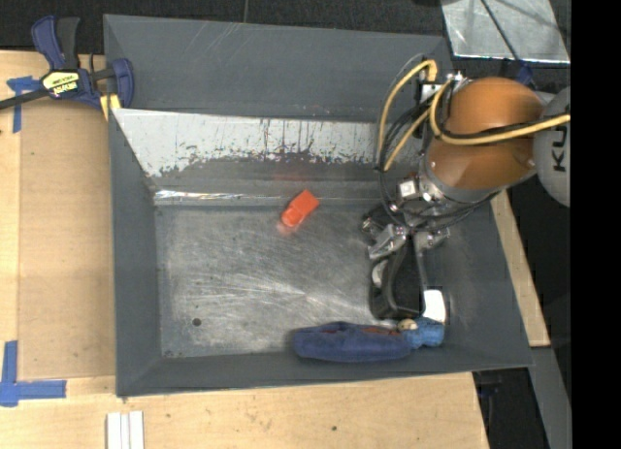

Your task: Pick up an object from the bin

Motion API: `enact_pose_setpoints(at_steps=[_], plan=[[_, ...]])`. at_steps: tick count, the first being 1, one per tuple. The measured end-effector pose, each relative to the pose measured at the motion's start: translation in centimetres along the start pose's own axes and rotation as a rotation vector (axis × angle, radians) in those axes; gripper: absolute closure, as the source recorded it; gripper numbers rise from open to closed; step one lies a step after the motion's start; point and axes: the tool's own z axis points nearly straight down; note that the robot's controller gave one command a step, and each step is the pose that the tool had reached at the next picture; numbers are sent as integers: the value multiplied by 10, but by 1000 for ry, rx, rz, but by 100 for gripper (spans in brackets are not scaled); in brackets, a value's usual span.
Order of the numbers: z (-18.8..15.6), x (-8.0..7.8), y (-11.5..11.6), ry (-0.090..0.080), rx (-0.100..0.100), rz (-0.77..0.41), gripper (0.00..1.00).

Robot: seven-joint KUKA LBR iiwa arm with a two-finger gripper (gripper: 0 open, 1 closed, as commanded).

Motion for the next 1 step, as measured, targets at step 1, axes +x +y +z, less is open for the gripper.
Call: enact_pose_setpoints(at_steps=[1], plan=[[-6,0,0,-1,-13,4,100]])
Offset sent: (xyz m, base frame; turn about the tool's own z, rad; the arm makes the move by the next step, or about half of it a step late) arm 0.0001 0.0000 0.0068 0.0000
